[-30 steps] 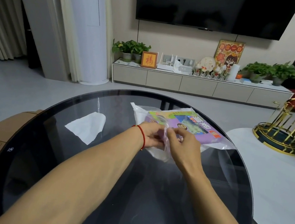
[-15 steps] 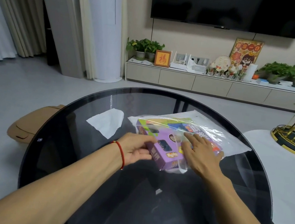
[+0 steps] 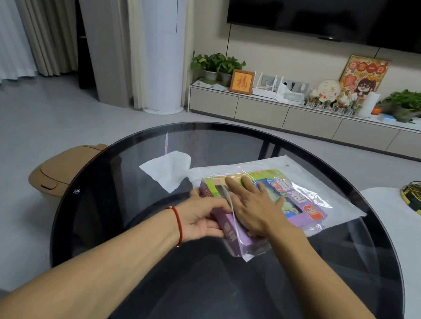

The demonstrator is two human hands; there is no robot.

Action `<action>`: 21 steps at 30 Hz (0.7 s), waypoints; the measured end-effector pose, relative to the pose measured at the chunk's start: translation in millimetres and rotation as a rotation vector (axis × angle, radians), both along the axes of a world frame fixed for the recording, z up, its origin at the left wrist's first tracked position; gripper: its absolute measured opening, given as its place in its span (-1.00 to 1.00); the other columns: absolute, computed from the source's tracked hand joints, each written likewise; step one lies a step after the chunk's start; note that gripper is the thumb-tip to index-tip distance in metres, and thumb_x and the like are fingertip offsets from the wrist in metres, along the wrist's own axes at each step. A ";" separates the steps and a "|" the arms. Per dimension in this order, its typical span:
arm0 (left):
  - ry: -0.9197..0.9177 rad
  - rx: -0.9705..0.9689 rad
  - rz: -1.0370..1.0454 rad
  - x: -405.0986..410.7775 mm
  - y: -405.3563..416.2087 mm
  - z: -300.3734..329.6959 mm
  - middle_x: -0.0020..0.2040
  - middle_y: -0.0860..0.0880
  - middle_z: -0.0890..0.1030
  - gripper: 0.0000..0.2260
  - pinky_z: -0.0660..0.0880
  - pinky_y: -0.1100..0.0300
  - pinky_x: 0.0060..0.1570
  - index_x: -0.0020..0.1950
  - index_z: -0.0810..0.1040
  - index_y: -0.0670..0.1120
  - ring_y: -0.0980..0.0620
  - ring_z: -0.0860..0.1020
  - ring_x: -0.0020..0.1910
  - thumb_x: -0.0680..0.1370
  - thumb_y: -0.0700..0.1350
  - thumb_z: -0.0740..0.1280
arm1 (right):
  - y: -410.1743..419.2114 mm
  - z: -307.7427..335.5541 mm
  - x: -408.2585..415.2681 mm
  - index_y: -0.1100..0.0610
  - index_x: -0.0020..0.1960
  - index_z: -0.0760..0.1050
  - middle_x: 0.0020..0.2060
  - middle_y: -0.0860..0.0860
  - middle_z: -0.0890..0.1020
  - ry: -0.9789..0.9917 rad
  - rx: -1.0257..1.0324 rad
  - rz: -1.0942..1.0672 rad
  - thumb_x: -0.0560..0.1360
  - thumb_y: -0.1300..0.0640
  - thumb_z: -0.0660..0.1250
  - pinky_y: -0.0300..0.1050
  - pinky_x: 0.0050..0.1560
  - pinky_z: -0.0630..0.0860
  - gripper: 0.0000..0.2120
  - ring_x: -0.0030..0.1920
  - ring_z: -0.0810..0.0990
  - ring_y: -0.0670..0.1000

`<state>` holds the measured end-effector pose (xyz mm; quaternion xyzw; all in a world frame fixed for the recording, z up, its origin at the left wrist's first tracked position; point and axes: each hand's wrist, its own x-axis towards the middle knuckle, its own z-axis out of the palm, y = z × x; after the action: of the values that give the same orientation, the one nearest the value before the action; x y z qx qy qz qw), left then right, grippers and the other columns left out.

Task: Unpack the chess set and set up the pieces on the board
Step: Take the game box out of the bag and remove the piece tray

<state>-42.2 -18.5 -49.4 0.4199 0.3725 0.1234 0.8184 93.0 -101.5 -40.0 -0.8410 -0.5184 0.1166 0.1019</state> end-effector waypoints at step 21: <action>0.108 0.319 0.046 -29.7 46.8 1.7 -0.10 -0.22 0.71 -0.67 0.67 -0.08 -0.09 0.25 0.56 -0.21 -0.17 0.72 -0.13 0.50 -0.21 0.44 | -10.6 -8.8 -13.9 -0.19 0.55 0.17 0.54 -0.05 0.25 -0.058 0.093 -0.042 0.67 -0.21 -0.04 0.43 0.45 0.06 -0.54 0.55 0.17 0.03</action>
<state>-71.8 28.3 -47.6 0.5417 0.4014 0.1769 0.7171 79.1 -112.1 -48.9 -0.8491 -0.5081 0.0657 0.1284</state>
